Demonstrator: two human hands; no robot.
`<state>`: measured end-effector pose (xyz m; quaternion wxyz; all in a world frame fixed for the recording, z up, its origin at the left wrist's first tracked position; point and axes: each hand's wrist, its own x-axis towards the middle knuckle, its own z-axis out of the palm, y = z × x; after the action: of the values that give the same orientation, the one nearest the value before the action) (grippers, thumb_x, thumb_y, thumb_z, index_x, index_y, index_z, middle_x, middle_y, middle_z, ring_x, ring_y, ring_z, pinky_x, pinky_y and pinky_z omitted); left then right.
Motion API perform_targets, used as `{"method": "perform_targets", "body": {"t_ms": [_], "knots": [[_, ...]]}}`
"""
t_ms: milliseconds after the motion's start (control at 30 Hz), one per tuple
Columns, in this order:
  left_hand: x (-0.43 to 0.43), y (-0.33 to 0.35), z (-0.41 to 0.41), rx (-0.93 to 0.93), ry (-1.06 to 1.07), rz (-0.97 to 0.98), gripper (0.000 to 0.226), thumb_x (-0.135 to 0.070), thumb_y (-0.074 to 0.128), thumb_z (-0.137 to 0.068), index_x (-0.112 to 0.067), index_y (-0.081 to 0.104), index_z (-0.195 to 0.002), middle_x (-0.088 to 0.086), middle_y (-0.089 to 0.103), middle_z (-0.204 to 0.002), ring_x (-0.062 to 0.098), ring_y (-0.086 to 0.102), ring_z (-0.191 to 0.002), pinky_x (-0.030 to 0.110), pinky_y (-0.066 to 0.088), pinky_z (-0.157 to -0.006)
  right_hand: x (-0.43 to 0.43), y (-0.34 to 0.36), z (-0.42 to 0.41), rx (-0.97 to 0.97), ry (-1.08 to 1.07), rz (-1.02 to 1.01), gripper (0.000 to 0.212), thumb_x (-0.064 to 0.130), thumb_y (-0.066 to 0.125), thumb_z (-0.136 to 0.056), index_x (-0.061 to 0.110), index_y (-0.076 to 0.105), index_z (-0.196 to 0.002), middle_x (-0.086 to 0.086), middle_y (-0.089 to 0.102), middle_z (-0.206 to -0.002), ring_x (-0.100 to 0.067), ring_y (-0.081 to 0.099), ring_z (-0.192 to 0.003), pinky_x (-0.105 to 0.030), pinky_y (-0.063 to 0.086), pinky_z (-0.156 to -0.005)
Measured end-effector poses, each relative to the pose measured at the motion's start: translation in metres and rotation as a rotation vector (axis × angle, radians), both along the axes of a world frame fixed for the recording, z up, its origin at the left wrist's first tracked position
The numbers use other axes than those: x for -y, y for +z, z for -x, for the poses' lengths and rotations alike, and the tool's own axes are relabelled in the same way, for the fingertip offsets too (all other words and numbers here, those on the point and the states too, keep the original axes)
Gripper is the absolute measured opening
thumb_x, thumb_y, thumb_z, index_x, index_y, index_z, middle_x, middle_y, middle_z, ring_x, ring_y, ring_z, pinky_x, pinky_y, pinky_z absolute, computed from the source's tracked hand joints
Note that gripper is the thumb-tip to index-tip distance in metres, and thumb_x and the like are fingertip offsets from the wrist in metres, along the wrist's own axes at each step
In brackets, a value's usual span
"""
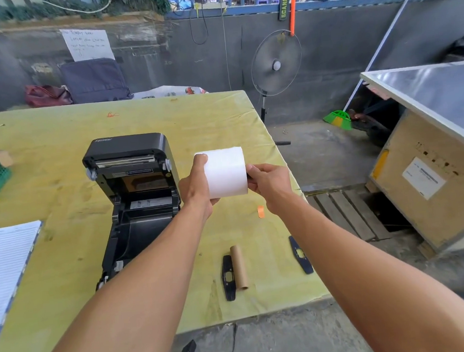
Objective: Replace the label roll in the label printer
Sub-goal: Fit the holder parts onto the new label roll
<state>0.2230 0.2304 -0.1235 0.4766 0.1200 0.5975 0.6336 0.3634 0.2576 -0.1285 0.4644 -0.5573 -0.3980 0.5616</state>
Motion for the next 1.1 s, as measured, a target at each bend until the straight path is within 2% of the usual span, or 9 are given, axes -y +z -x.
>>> {"method": "perform_targets", "body": {"t_ms": [133,233,300,367,467,600,733,833,1100], "knots": [[0.003,-0.011,-0.001,-0.015,-0.032,0.014,0.043,-0.051,0.071,-0.056,-0.019,0.064,-0.084,0.002,0.07,-0.081,0.024,0.069,-0.072,0.035,0.054,-0.063,0.003,-0.012,-0.013,0.007,-0.064,0.067,0.031,0.03,0.063,-0.097,0.006,0.064,-0.078,-0.008,0.065,-0.069,-0.019,0.061,-0.059,-0.038,0.062,-0.076],[0.005,-0.025,-0.005,-0.009,-0.089,0.034,0.048,-0.053,0.069,-0.054,-0.021,0.065,-0.088,0.003,0.071,-0.089,0.025,0.07,-0.08,0.036,0.054,-0.065,0.009,-0.034,-0.038,0.492,-0.055,0.115,0.018,0.018,0.06,-0.092,0.007,0.063,-0.077,-0.012,0.066,-0.075,-0.026,0.06,-0.068,-0.047,0.06,-0.082],[0.008,-0.035,-0.011,-0.008,-0.093,0.048,0.046,-0.053,0.069,-0.056,-0.02,0.062,-0.087,0.004,0.07,-0.089,0.025,0.069,-0.079,0.039,0.055,-0.067,0.021,-0.05,-0.056,0.803,0.033,0.171,0.013,0.003,0.054,-0.084,0.006,0.059,-0.072,-0.009,0.057,-0.07,-0.029,0.055,-0.064,-0.038,0.057,-0.064],[0.011,-0.044,-0.017,-0.006,-0.081,0.065,0.042,-0.05,0.07,-0.059,-0.02,0.058,-0.085,0.003,0.068,-0.084,0.024,0.068,-0.073,0.041,0.056,-0.068,0.035,-0.069,-0.069,0.991,0.172,0.23,0.021,-0.002,0.051,-0.081,0.009,0.042,-0.065,-0.006,0.048,-0.067,-0.026,0.047,-0.059,-0.029,0.04,-0.05],[0.016,-0.057,-0.025,0.01,-0.103,0.091,0.041,-0.049,0.069,-0.06,-0.019,0.059,-0.086,0.005,0.068,-0.086,0.025,0.068,-0.074,0.04,0.056,-0.065,0.053,-0.094,-0.079,1.147,0.302,0.284,0.012,0.002,0.053,-0.089,0.007,0.047,-0.079,-0.015,0.058,-0.091,-0.034,0.058,-0.079,-0.034,0.044,-0.061],[0.024,-0.072,-0.032,0.025,-0.116,0.12,0.042,-0.049,0.069,-0.059,-0.018,0.06,-0.086,0.004,0.068,-0.084,0.026,0.068,-0.074,0.037,0.054,-0.061,0.066,-0.117,-0.087,1.233,0.371,0.245,0.03,-0.001,0.043,-0.091,0.011,0.053,-0.115,-0.021,0.054,-0.115,-0.04,0.058,-0.1,-0.036,0.041,-0.071],[0.03,-0.08,-0.038,0.029,-0.118,0.14,0.042,-0.049,0.069,-0.058,-0.018,0.06,-0.085,0.004,0.068,-0.081,0.025,0.067,-0.071,0.036,0.052,-0.061,0.065,-0.126,-0.093,1.231,0.341,0.189,0.015,0.01,0.045,-0.099,0.007,0.05,-0.113,-0.023,0.057,-0.115,-0.04,0.057,-0.098,-0.038,0.041,-0.073],[0.033,-0.083,-0.04,0.027,-0.114,0.149,0.041,-0.049,0.07,-0.058,-0.018,0.061,-0.083,0.003,0.068,-0.079,0.025,0.067,-0.069,0.038,0.052,-0.062,0.06,-0.131,-0.097,1.149,0.283,0.236,0.033,0.03,0.051,-0.101,0.002,0.045,-0.116,-0.021,0.061,-0.11,-0.041,0.06,-0.102,-0.039,0.042,-0.07],[0.037,-0.077,-0.041,0.017,-0.112,0.139,0.044,-0.049,0.07,-0.057,-0.018,0.061,-0.087,0.004,0.069,-0.083,0.027,0.068,-0.073,0.039,0.053,-0.061,0.056,-0.124,-0.099,0.957,0.224,0.282,0.028,0.029,0.065,-0.079,0.008,0.051,-0.066,-0.005,0.057,-0.061,-0.02,0.053,-0.05,-0.025,0.038,-0.046]]}}
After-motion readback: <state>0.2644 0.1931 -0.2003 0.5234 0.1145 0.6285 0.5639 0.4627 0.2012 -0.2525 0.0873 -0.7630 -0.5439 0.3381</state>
